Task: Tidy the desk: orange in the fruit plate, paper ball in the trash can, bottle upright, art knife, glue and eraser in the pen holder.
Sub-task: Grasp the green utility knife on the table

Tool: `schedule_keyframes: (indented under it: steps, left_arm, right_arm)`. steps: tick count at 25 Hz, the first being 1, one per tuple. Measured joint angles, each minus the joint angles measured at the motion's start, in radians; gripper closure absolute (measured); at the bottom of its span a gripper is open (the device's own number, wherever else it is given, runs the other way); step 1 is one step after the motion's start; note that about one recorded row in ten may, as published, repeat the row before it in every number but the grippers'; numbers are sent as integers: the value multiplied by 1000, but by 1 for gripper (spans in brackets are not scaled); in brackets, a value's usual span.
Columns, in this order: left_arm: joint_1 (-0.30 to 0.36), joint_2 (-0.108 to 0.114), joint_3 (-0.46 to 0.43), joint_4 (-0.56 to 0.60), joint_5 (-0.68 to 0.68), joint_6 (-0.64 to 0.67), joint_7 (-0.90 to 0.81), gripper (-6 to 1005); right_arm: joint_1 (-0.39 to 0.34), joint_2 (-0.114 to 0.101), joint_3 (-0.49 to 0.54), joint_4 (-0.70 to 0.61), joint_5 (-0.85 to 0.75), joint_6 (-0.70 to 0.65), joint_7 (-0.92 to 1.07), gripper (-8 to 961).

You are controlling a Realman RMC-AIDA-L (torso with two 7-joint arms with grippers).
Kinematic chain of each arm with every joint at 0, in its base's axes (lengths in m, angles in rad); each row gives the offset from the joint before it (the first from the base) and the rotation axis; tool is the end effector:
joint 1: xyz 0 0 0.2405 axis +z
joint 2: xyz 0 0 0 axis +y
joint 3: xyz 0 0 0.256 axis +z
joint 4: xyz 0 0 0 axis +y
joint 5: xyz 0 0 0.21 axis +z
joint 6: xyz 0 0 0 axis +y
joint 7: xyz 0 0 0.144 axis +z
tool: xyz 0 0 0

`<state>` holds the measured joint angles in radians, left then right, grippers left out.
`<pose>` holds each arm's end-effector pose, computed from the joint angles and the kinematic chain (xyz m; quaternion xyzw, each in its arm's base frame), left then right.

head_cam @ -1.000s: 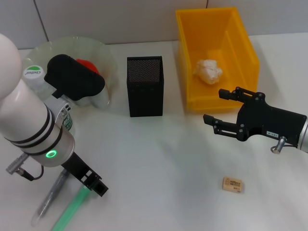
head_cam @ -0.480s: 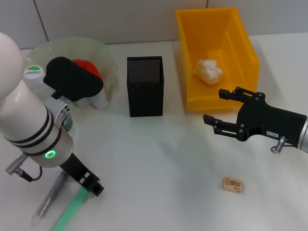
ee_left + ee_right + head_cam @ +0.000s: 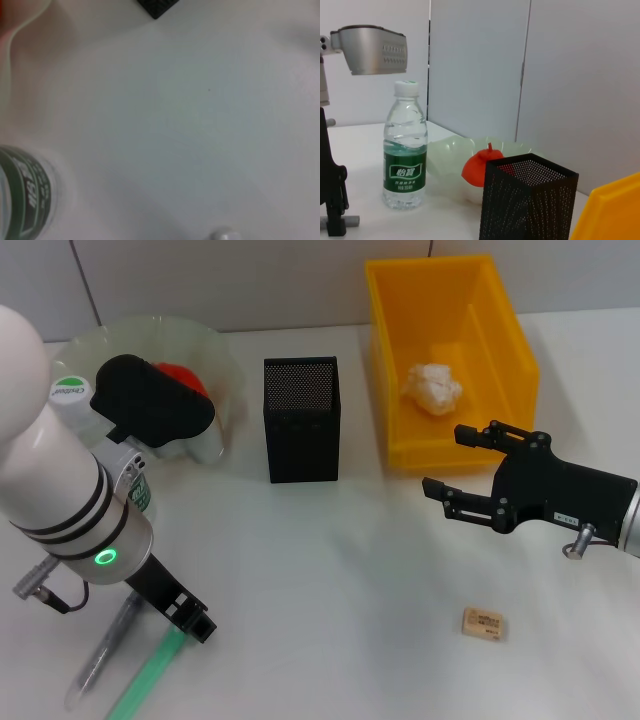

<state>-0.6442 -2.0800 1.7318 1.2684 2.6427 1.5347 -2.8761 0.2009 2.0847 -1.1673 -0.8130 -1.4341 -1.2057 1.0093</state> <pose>-0.1779 0.3269 -0.0572 -0.8806 -0.3486 0.2811 0.1550 0.2921 0.3029 -0.0046 -0.9137 0.1185 0.2320 0.3119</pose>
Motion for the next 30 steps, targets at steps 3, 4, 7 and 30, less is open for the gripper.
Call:
schedule_keyframes:
  steps: [3,4,7,30]
  left_arm:
    - [0,0,0,-1,0,-1,0,398]
    - [0,0,-1,-1,0,-1,0,405]
    - [0,0,-1,-1,0,-1,0,428]
    - [-19,0,-3,-29,-4,-4,0,538]
  right_arm:
    - [1,0,0,0,0,0,0,185]
    - [2,0,0,0,0,0,0,185]
    - [3,0,0,0,0,0,0,185]
    - [8,-2,0,0,0,9,0,184]
